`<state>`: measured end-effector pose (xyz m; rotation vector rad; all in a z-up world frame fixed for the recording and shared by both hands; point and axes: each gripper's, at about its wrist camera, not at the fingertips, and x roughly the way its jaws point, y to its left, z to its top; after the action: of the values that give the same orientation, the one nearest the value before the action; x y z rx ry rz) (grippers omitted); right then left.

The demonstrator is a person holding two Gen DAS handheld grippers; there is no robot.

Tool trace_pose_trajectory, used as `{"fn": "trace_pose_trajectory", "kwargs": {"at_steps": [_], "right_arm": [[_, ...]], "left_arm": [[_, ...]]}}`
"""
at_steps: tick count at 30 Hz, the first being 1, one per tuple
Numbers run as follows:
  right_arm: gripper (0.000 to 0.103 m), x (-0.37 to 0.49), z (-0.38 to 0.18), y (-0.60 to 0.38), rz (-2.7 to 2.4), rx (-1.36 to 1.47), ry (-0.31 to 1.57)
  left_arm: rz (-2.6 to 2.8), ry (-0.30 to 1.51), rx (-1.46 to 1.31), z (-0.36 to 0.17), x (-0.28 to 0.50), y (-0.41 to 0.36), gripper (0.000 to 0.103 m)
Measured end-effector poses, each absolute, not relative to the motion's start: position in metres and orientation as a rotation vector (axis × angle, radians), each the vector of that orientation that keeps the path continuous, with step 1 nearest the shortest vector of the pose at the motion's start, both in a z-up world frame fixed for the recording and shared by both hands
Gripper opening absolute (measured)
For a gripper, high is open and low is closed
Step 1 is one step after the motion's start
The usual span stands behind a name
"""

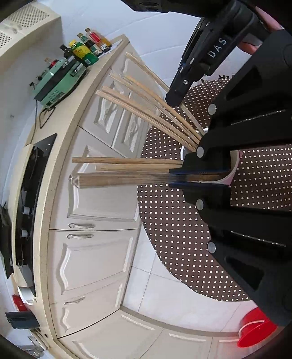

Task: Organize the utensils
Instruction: 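Open both tools to release the chopsticks into the pink cup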

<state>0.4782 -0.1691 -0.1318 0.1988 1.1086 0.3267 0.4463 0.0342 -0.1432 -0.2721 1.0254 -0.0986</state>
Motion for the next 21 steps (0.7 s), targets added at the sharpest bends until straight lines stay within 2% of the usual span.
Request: {"fn": "trace_pose_trajectory", "kwargs": {"at_steps": [6,11,12,14,16,19,20,21], "right_arm": [[0.009,0.481,-0.137,-0.168,0.33,0.212,1.125],[0.012,0.481,-0.14,-0.168,0.33,0.201,1.153],[0.014,0.481,-0.139,-0.169,0.331,0.202,1.153],[0.028,0.478,-0.137,-0.171,0.332,0.204,1.148],[0.036,0.475,-0.135,-0.172,0.33,0.198,1.146],[0.04,0.472,-0.133,-0.175,0.324,0.198,1.145],[0.043,0.472,-0.133,-0.176,0.321,0.201,1.147],[0.044,0.471,-0.133,-0.178,0.316,0.206,1.147]], "left_arm": [[-0.124,1.013,-0.21,-0.144,0.444,0.029,0.008],[-0.156,1.087,-0.219,-0.156,0.448,0.029,0.008],[-0.153,1.086,-0.216,-0.156,0.447,0.028,0.008],[-0.153,1.084,-0.21,-0.156,0.444,0.027,0.008],[-0.157,1.084,-0.202,-0.156,0.442,0.025,0.012],[-0.162,1.073,-0.202,-0.153,0.439,0.023,0.034],[-0.164,1.06,-0.202,-0.151,0.437,0.025,0.05],[-0.161,1.041,-0.199,-0.148,0.435,0.024,0.051]]}}
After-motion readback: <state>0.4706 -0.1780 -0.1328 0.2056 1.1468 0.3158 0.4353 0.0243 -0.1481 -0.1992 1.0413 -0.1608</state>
